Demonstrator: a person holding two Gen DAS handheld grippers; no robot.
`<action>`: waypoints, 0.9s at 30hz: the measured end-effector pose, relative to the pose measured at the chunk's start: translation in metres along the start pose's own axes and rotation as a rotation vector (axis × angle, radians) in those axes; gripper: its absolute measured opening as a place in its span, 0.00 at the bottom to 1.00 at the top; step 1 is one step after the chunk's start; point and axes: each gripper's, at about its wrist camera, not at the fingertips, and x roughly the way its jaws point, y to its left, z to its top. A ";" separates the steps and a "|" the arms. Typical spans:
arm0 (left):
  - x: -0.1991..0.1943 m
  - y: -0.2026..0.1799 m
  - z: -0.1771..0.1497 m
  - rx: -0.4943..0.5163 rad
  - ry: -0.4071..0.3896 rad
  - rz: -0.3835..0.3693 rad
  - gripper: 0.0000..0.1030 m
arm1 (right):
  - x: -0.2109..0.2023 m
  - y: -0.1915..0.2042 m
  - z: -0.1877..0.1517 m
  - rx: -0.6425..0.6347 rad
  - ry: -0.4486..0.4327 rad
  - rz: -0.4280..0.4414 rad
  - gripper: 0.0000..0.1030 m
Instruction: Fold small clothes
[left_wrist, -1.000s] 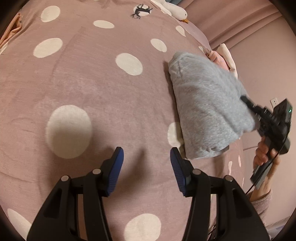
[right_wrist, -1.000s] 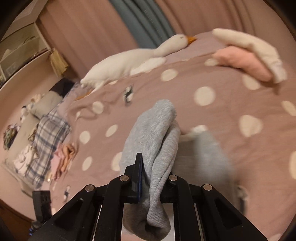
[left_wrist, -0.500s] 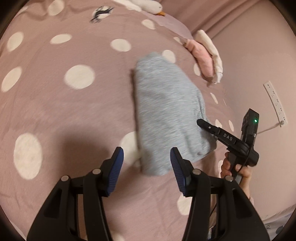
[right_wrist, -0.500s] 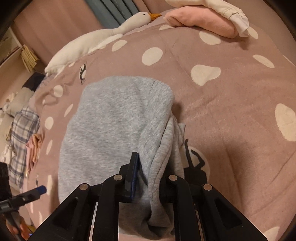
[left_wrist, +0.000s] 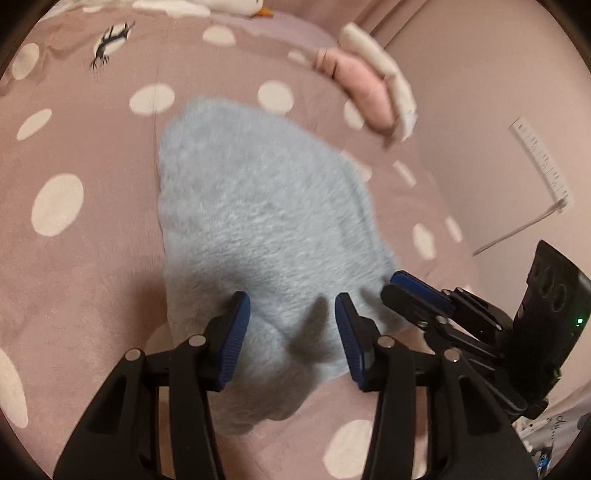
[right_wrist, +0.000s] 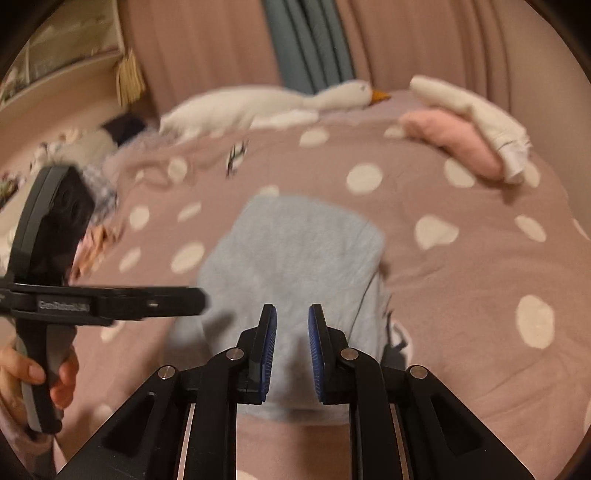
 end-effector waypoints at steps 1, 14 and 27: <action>0.006 0.002 -0.002 -0.005 0.007 0.003 0.44 | 0.011 -0.003 -0.004 0.004 0.035 -0.022 0.16; -0.032 -0.004 0.001 -0.009 -0.068 -0.110 0.47 | 0.017 -0.027 -0.018 0.124 0.067 0.030 0.15; -0.007 0.002 0.057 -0.164 -0.068 -0.122 0.51 | 0.033 -0.019 -0.019 0.123 0.071 0.088 0.15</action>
